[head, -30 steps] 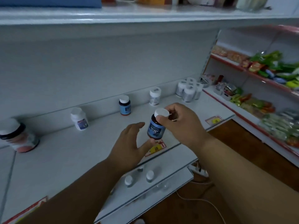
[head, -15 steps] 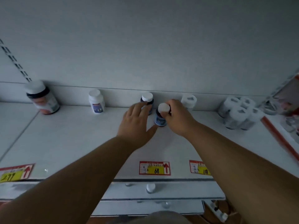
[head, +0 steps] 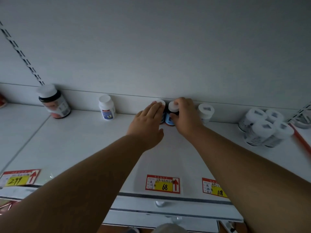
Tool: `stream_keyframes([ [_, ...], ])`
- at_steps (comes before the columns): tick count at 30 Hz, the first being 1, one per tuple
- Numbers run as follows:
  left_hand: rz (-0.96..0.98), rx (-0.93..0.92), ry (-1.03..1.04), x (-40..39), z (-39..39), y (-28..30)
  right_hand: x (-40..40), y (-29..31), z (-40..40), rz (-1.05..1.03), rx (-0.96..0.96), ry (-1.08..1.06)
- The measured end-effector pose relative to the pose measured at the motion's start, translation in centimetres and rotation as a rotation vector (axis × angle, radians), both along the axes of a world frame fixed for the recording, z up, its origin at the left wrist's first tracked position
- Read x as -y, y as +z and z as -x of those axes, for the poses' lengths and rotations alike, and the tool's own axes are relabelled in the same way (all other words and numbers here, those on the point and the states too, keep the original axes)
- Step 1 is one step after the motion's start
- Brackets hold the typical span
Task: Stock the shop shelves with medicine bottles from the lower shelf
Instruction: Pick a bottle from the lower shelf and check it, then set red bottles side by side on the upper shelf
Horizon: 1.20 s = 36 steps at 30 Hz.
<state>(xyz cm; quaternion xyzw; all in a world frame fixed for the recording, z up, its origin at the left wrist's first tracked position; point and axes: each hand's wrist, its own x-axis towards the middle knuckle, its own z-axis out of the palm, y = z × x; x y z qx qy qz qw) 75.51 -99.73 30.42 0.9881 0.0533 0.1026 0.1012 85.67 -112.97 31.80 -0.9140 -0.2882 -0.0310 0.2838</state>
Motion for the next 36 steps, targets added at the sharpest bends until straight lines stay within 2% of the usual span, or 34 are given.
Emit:
stream_keyframes([
  [5,0.013,-0.023,-0.046,-0.7,-0.4,0.8,-0.8,0.5,0.1,0.191,0.146,-0.036],
  [7,0.015,-0.012,-0.069,-1.0,-0.5,1.1,-1.2,1.0,0.6,0.234,0.135,-0.071],
  [12,0.050,0.008,-0.075,-1.3,1.1,1.7,-0.6,2.2,2.8,0.141,0.096,-0.139],
  [15,0.110,0.058,-0.038,-0.8,3.4,1.8,0.1,2.9,4.9,0.080,0.115,-0.094],
  [20,0.184,0.092,0.155,0.6,8.9,1.6,-0.6,4.3,8.8,-0.003,0.103,0.140],
  [25,0.247,0.112,0.386,1.3,16.5,0.9,-2.1,5.3,13.5,-0.155,-0.008,0.419],
  [29,0.201,0.118,0.534,0.0,23.6,2.0,-5.8,5.9,20.0,-0.241,-0.086,0.604],
  [36,0.197,0.221,0.816,-6.6,37.4,3.6,-14.3,7.4,32.4,-0.200,-0.109,0.877],
])
